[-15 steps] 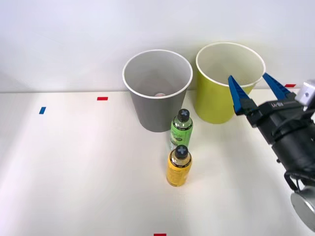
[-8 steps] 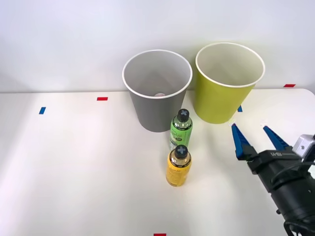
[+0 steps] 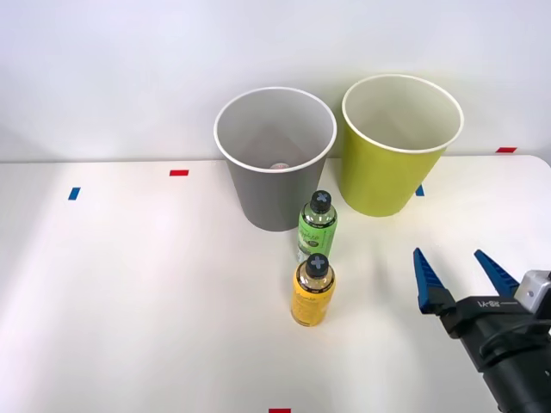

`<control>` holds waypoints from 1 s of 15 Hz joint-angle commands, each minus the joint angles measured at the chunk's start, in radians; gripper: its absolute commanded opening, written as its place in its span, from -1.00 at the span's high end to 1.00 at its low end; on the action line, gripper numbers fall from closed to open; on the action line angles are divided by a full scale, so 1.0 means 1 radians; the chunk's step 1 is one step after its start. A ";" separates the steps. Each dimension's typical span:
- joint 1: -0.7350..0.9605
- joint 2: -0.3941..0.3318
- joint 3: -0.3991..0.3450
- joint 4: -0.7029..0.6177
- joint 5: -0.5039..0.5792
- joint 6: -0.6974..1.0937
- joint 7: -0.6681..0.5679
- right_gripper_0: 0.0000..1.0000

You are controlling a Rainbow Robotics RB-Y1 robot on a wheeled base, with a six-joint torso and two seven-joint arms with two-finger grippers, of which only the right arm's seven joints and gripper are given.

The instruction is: Put cans in the gray bin, plastic bottles in the light green bin

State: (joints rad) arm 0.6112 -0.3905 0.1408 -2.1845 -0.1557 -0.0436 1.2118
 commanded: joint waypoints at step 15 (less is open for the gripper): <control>0.147 0.068 0.105 0.285 0.380 -0.470 -0.017 -1.00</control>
State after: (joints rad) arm 0.7531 -0.3267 0.2398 -1.9248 0.2388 -0.4601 1.1907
